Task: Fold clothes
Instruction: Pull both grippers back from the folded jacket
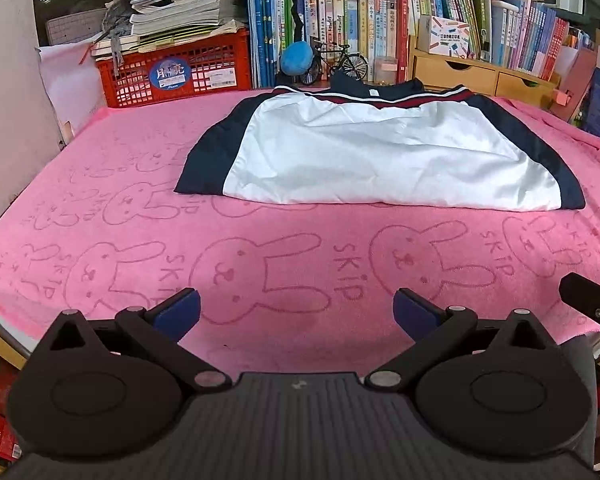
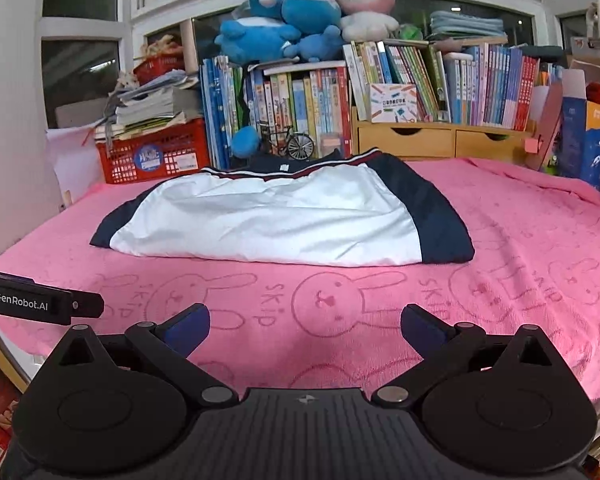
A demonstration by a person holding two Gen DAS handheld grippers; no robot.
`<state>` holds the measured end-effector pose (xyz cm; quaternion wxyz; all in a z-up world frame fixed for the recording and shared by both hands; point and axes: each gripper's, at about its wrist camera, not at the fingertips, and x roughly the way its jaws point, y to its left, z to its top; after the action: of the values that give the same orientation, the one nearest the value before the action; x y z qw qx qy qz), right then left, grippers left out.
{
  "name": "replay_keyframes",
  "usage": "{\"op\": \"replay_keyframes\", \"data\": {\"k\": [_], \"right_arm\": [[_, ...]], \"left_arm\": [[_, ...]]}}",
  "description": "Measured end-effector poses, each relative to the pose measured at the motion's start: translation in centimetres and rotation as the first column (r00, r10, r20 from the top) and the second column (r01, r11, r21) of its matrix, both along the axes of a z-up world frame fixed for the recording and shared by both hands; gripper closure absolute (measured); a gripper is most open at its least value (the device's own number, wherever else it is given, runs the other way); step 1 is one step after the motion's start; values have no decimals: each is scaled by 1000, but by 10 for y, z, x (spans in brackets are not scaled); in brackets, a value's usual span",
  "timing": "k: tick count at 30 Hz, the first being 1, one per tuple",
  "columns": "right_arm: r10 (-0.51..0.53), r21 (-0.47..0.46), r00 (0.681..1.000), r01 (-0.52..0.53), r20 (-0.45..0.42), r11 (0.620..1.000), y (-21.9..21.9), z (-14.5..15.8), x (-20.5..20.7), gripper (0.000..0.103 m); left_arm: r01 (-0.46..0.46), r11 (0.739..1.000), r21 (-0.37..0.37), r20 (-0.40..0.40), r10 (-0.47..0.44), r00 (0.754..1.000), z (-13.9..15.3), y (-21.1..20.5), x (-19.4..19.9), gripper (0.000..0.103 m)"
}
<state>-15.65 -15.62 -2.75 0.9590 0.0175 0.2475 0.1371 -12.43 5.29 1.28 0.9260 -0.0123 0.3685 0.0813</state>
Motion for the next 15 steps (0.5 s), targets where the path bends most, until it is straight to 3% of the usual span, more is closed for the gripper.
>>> {"op": "replay_keyframes", "data": {"k": [15], "right_arm": [[-9,10,1000,9,-24,1000,-5,-7,1,0]], "left_arm": [[11,1000,-4,-18,-11,1000,-3,-1,0,0]]}}
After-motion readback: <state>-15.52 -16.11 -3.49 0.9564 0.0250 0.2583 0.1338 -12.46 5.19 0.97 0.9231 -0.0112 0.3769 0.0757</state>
